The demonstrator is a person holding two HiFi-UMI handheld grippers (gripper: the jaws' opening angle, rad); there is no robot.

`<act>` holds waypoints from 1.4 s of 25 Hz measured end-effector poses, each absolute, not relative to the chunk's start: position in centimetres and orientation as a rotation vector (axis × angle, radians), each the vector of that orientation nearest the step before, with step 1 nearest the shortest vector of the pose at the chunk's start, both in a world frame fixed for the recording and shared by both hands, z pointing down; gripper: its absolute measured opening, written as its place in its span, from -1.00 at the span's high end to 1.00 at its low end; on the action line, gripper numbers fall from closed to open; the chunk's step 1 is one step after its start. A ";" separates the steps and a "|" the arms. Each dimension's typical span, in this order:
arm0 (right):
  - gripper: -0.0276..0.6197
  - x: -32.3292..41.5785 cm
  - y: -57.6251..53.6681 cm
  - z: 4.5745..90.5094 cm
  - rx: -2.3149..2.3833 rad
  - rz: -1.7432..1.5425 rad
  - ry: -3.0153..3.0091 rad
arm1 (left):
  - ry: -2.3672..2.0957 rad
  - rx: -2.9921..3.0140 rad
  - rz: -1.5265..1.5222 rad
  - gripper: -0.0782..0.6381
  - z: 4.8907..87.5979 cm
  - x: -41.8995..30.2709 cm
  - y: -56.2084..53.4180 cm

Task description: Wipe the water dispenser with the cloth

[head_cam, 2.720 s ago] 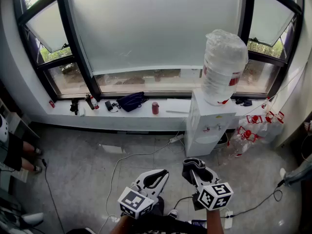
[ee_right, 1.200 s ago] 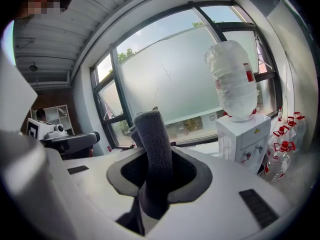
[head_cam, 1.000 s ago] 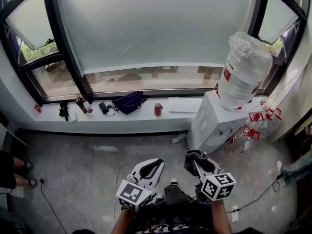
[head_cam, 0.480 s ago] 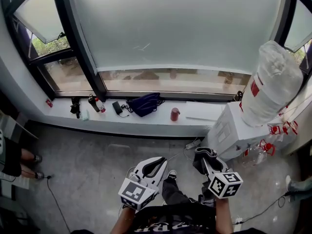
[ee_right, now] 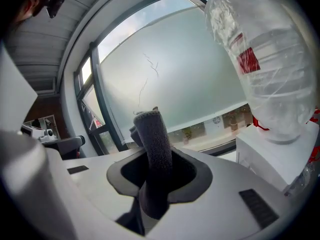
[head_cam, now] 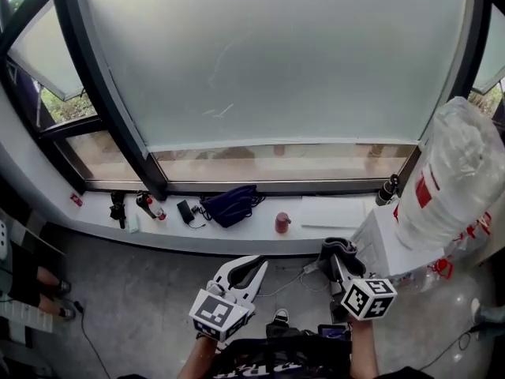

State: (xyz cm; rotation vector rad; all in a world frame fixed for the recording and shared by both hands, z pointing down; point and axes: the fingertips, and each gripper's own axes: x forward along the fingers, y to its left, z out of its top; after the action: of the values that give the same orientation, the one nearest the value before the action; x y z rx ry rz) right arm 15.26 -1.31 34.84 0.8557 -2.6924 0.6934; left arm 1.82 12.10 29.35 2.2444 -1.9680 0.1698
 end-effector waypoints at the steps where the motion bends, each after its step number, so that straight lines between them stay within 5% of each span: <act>1: 0.59 15.2 -2.3 34.7 0.873 0.698 -2.692 | -1.953 2.258 0.185 0.72 29.2 1.6 10.9; 35: 0.59 17.3 -23.5 44.4 2.079 0.868 -2.132 | -0.729 2.945 0.378 0.72 32.3 0.3 -14.9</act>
State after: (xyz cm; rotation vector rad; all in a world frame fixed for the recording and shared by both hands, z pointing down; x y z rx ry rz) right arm 17.33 -23.46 44.41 2.0787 -2.1319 0.8685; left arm 0.25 -14.87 32.25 2.9451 -0.7292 0.3781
